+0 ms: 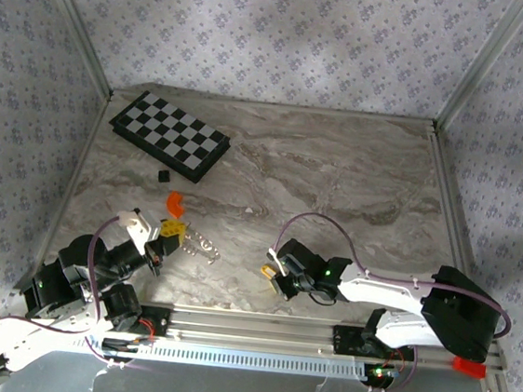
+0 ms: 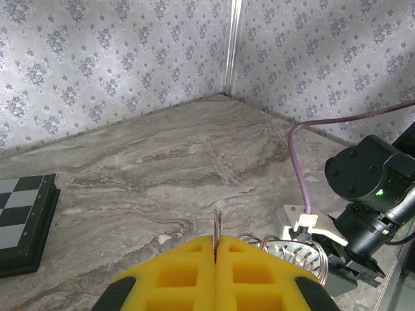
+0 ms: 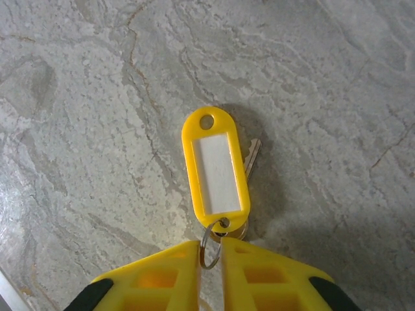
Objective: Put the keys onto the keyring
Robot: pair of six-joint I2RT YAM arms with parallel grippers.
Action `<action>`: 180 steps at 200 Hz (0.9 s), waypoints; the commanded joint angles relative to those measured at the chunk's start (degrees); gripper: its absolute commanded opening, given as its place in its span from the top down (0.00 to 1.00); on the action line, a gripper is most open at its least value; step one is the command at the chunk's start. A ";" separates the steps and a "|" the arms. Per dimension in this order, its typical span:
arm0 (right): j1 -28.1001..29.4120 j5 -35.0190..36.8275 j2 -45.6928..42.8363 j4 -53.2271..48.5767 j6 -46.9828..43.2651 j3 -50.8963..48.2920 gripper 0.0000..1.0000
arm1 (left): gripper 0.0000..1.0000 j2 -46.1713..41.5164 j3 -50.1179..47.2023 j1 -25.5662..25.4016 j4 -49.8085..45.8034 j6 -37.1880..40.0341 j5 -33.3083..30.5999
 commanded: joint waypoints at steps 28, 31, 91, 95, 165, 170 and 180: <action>0.45 1.64 -1.70 -1.23 0.07 0.63 0.92 | 1.00 -1.12 0.46 0.17 4.11 0.67 0.81; 0.49 1.72 -1.77 -1.57 0.21 0.80 0.92 | 1.00 -1.16 0.46 0.18 4.12 0.61 0.85; 2.47 7.28 4.67 -19.00 5.65 11.29 0.99 | 1.00 -1.77 0.19 0.10 4.20 0.47 1.07; 2.72 7.71 5.61 -20.51 6.10 12.10 0.99 | 1.00 -1.78 0.11 0.12 4.24 0.45 1.11; 5.51 9.76 18.27 -33.65 10.46 23.54 0.99 | 1.00 -2.29 0.09 0.10 4.46 0.74 1.18; 5.62 9.71 18.53 -33.81 10.45 23.94 0.99 | 1.00 -2.32 0.11 0.10 4.42 0.74 1.16; 5.69 9.67 18.91 -33.97 10.40 24.54 0.99 | 1.00 -2.46 0.01 0.10 4.46 0.61 1.18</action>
